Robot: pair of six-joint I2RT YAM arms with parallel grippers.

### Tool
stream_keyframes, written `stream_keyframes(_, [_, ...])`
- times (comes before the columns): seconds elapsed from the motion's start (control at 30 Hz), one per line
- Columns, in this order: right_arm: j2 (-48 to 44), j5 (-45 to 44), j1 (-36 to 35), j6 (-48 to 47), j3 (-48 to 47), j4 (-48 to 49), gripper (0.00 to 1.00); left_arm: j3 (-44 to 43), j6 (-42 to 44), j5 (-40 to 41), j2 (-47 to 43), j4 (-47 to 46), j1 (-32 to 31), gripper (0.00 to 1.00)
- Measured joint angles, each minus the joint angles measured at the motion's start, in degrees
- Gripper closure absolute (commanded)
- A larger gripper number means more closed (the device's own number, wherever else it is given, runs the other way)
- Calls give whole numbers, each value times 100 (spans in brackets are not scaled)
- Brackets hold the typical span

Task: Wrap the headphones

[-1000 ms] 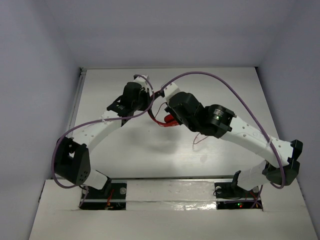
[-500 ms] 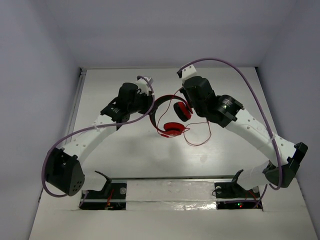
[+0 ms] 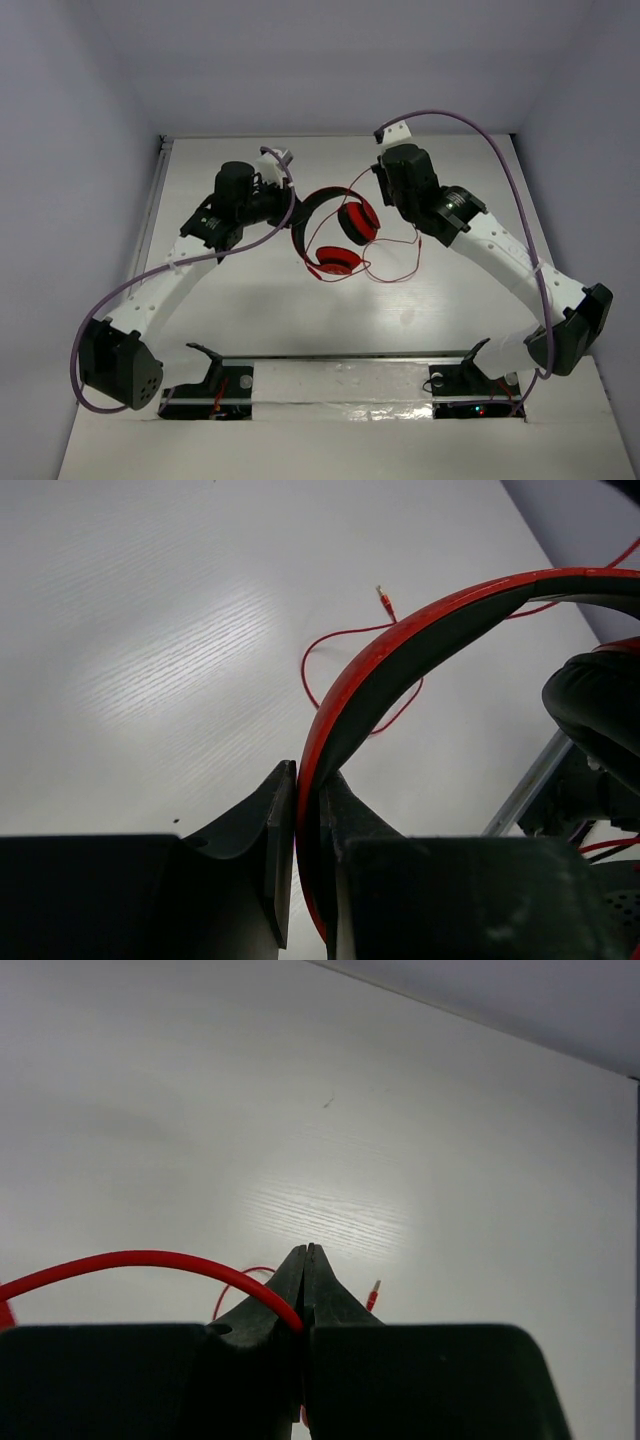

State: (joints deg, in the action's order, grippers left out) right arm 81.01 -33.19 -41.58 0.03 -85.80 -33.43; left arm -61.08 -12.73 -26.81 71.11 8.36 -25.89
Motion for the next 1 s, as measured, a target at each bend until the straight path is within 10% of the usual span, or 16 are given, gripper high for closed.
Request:
stream_keyframes(0.6, [-850, 2288, 151, 905, 2020, 2507, 92, -669, -942, -1307, -157, -603, 841, 100])
stream_keyframes(1.0, [-608, 4347, 413, 1150, 3268, 4647, 67, -968, -1797, -1530, -142, -1086, 1108, 100])
